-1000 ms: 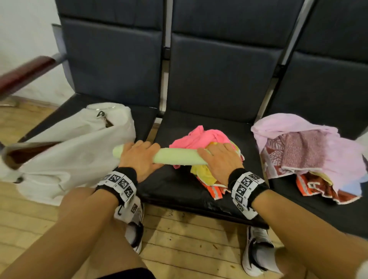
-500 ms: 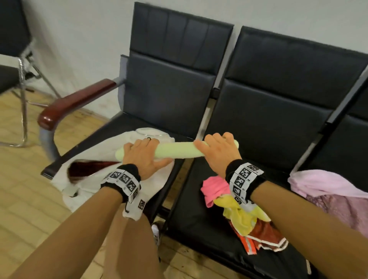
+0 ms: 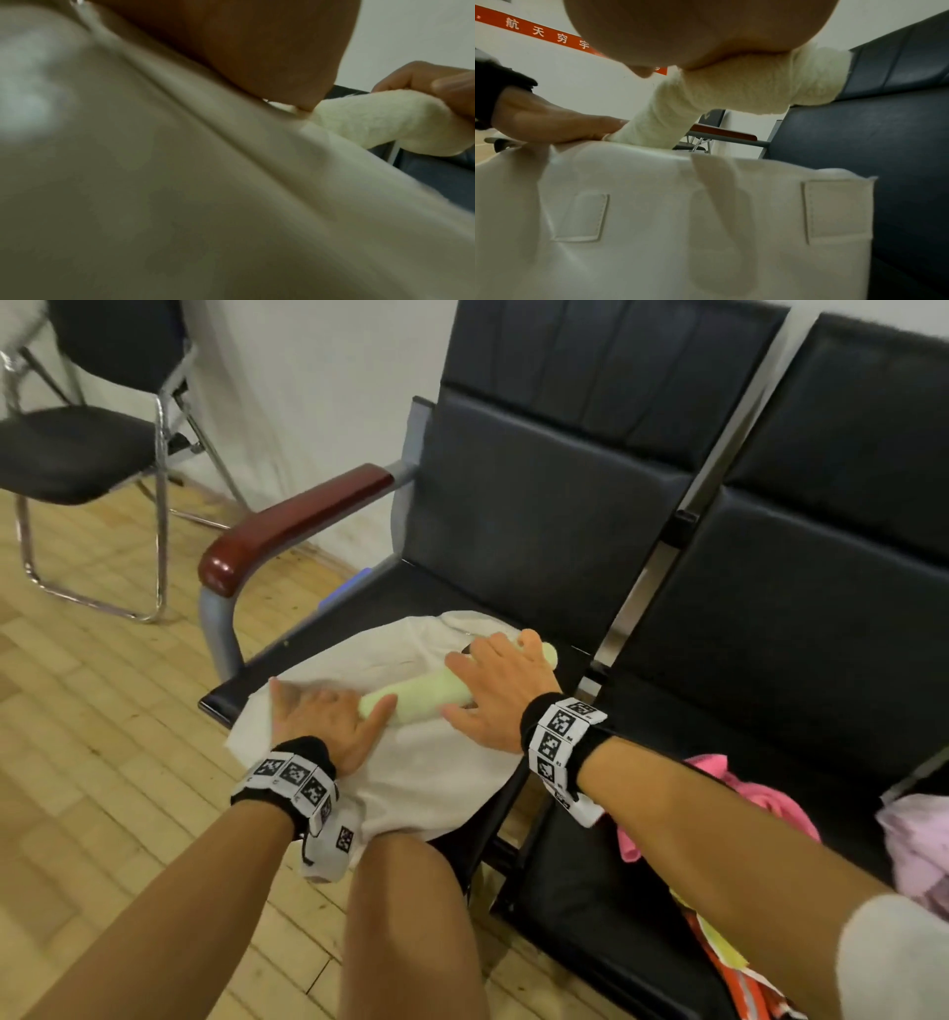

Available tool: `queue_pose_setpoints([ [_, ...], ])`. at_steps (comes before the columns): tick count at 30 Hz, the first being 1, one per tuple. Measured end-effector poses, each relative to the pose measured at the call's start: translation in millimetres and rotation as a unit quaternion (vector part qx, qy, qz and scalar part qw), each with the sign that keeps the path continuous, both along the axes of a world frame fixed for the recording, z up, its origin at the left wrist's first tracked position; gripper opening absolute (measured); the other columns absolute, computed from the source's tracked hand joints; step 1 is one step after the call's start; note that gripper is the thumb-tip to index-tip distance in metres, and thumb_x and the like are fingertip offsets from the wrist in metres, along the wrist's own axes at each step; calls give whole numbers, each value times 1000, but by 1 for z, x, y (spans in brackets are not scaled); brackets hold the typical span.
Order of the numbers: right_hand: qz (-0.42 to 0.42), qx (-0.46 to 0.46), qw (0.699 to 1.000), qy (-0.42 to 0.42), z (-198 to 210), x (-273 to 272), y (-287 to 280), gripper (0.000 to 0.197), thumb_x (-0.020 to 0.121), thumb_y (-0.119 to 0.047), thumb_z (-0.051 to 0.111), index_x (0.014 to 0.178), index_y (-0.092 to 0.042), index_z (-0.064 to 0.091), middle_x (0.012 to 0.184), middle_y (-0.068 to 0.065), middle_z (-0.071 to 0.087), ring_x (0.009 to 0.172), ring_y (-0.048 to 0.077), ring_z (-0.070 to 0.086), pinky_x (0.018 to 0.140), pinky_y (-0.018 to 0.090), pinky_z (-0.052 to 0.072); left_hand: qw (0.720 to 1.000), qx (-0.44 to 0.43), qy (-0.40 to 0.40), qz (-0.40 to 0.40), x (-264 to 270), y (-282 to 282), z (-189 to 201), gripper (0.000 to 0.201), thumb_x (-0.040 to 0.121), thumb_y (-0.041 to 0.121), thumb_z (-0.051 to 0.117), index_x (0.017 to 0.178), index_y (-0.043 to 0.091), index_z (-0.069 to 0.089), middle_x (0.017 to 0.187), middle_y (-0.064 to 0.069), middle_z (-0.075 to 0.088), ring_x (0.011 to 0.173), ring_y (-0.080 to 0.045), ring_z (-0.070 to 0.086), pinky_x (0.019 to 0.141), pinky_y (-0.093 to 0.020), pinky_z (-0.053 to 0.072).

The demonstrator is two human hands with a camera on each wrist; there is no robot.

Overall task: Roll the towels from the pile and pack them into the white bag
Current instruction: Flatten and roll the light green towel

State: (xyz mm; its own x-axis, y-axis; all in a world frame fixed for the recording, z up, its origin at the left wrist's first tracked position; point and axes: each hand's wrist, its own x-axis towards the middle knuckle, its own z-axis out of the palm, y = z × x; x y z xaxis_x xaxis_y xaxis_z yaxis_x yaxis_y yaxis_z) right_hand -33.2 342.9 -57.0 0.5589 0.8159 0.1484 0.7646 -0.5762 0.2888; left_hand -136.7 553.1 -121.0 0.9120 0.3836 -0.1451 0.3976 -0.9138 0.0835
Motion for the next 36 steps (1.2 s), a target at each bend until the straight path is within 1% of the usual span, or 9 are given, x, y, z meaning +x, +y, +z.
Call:
queue_pose_setpoints([
  [3, 11, 5, 1000, 7, -13, 0, 12, 41, 89, -48, 39, 121, -23, 48, 104, 4, 53, 96, 27, 48, 89, 50, 29, 998, 7, 32, 48, -8, 8, -8, 108, 78, 83, -16, 129, 30, 63, 149, -1, 48, 146, -20, 27, 108, -63, -26],
  [7, 49, 54, 997, -7, -33, -5, 25, 35, 80, -28, 52, 113, -18, 50, 97, 5, 53, 89, 29, 50, 86, 48, 30, 995, 16, 20, 94, -7, 5, -6, 111, 74, 88, -15, 151, 26, 37, 167, -5, 2, 153, -21, -4, 106, -59, -32],
  [15, 64, 176, 982, 21, -58, -28, 66, 28, 86, -12, 43, 106, -21, 59, 110, 4, 58, 109, 28, 51, 102, 50, 28, 987, 19, -47, 151, -9, 14, 0, 105, 77, 88, -9, 159, 23, -2, 163, -7, -24, 149, -21, -26, 108, -60, -27],
  [17, 6, 72, 996, 59, -63, -29, 70, 28, 96, -25, 42, 119, -26, 59, 149, 4, 40, 144, 27, 25, 115, 57, 3, 983, 6, -64, 172, -12, 21, 6, 104, 77, 89, -6, 158, 24, -4, 161, -9, -27, 147, -23, -29, 109, -61, -26],
  [20, -77, -6, 989, 129, -69, -23, 57, 57, 97, -60, 24, 132, -29, 57, 165, -2, -5, 150, 27, -12, 114, 60, -16, 982, -10, -59, 178, -15, 29, 14, 106, 75, 91, -7, 158, 26, -5, 161, -10, -28, 146, -24, -32, 109, -63, -25],
  [24, -43, -13, 989, 141, -69, -23, 31, 66, 93, -68, 24, 129, -27, 60, 160, 7, 22, 144, 30, 18, 113, 56, 12, 985, 3, -51, 166, -16, 21, 12, 107, 74, 91, -9, 158, 25, -5, 161, -9, -28, 146, -24, -32, 111, -65, -21],
  [27, -52, -43, 989, 131, -64, -21, 3, 64, 91, -68, 24, 117, -24, 63, 123, 1, 59, 118, 24, 45, 101, 51, 22, 988, -1, -66, 142, -10, 1, 17, 101, 78, 89, -4, 158, 28, -2, 162, -8, -26, 147, -24, -31, 112, -65, -19],
  [30, -67, -38, 986, 150, -49, -21, -25, 46, 94, -60, 34, 107, -24, 59, 93, -3, 61, 97, 23, 57, 95, 47, 26, 993, 11, -71, 96, 0, -24, 25, 93, 81, 86, 0, 157, 33, -2, 162, -9, -26, 147, -26, -29, 112, -64, -19],
  [36, -18, 16, 991, 131, -33, -33, -67, 35, 93, -42, 47, 122, -23, 55, 112, 0, 61, 105, 24, 54, 93, 44, 32, 998, -1, -61, 14, 18, -90, 41, 88, 83, 83, 4, 156, 36, -9, 162, -9, -25, 148, -28, -26, 115, -65, -11],
])
